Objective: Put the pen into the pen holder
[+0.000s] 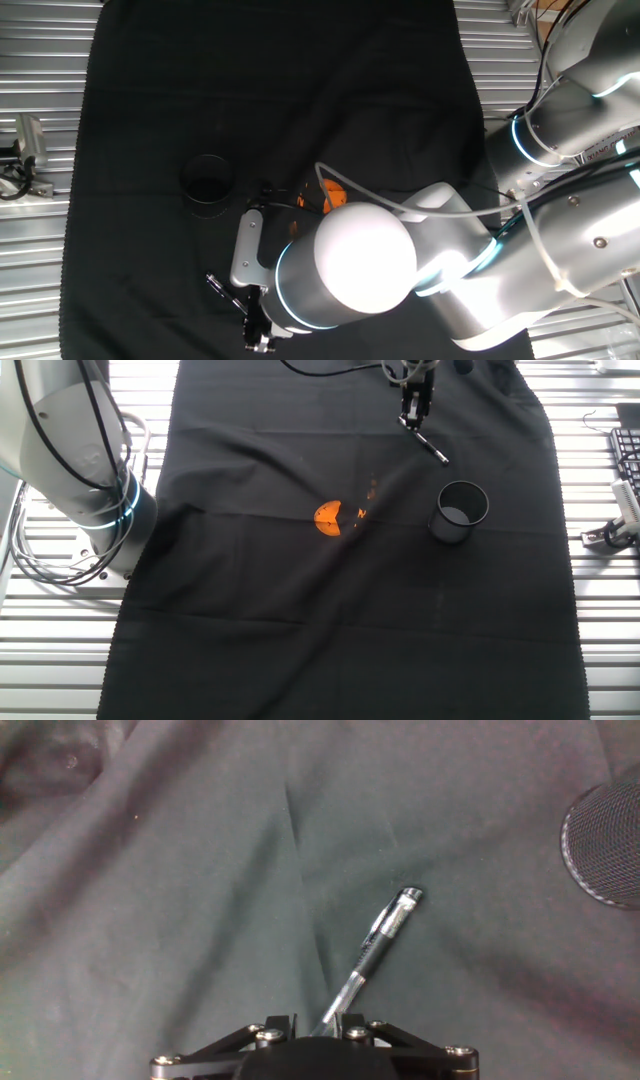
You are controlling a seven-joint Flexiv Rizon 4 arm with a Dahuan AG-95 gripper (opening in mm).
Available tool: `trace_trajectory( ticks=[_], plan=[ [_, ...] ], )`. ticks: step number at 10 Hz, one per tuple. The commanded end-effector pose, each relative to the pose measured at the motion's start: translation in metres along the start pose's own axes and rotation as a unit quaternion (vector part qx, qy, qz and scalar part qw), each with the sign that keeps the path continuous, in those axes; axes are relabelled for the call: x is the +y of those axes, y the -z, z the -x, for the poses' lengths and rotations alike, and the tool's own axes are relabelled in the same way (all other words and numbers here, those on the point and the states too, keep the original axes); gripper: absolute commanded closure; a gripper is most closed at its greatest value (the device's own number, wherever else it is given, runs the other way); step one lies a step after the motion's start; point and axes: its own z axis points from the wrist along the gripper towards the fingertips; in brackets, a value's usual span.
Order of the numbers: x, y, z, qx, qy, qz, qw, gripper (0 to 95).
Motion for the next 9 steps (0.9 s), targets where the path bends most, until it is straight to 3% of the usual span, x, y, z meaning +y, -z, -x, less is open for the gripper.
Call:
trace_trajectory(
  ticks=[1,5,6,9],
  plan=[
    [0.0002,-0.0028,-0.0010,-0.003,-0.001,0.002,1.0000,76.0],
    [-0.0002,-0.0047,-0.0014,-0.006,0.001,0.003,1.0000,76.0],
    [-0.0002,-0.0047,-0.0014,-0.006,0.002,0.002,1.0000,57.0],
    [-0.0002,-0.0048,-0.0014,-0.006,0.003,0.004,1.0000,57.0]
  ],
)
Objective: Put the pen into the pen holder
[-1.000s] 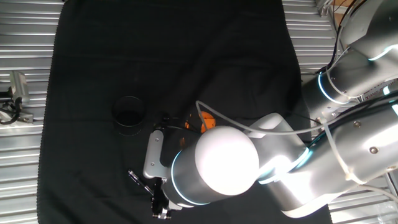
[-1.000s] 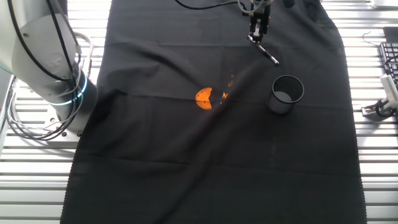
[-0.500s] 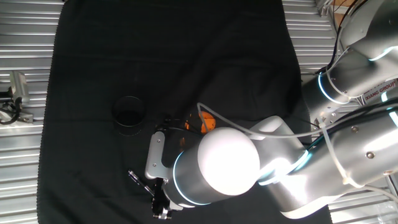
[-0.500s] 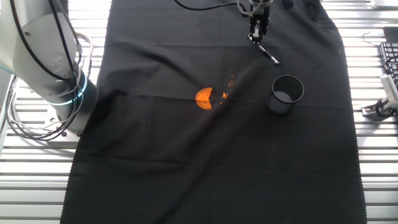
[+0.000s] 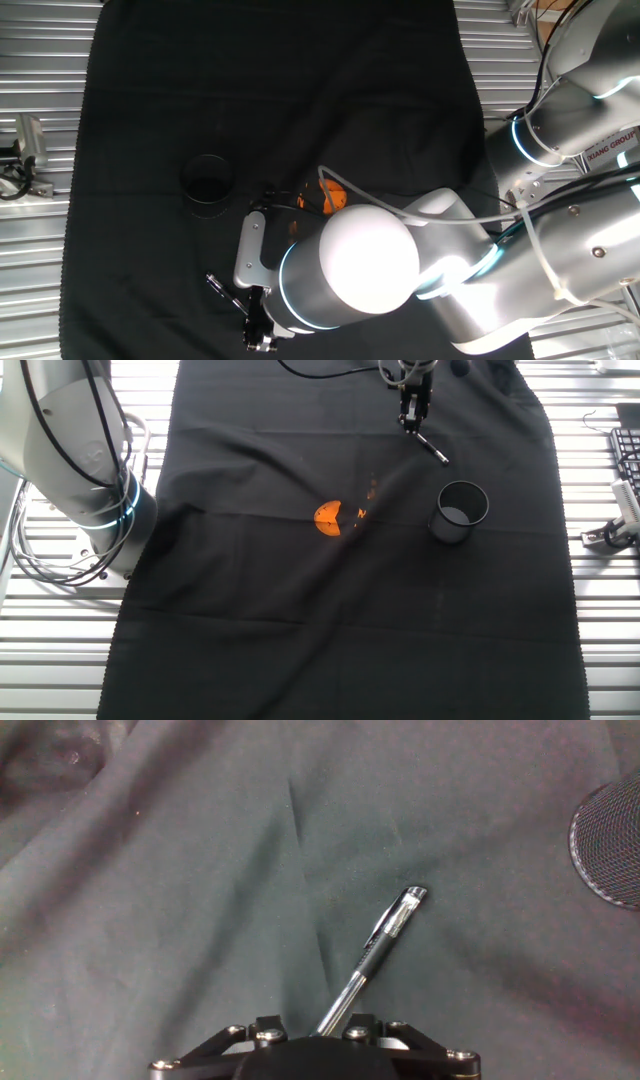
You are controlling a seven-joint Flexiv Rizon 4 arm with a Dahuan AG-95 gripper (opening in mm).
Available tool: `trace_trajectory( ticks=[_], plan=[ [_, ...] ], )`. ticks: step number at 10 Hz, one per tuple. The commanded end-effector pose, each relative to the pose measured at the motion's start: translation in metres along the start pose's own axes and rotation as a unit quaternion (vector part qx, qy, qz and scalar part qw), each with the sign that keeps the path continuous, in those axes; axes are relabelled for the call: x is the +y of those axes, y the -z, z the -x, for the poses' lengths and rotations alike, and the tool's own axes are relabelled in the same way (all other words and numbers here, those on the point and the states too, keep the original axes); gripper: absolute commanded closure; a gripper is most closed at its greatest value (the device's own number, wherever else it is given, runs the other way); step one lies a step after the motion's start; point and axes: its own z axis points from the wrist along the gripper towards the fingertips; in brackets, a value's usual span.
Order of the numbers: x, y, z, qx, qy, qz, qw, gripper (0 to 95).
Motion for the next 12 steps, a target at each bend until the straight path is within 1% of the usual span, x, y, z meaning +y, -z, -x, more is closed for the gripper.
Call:
trace_trajectory(
  ticks=[1,4,10,11,12],
  plan=[
    [0.0003,-0.0007,-0.0004,0.001,0.000,0.002,1.0000,57.0],
    [0.0005,-0.0049,-0.0018,0.000,0.000,0.002,1.0000,57.0],
    [0.0006,-0.0074,-0.0026,-0.001,-0.001,0.004,1.0000,57.0],
    [0.0006,-0.0075,-0.0026,-0.001,-0.001,0.004,1.0000,76.0],
    [0.0006,-0.0075,-0.0026,-0.002,-0.001,0.004,1.0000,76.0]
  ],
)
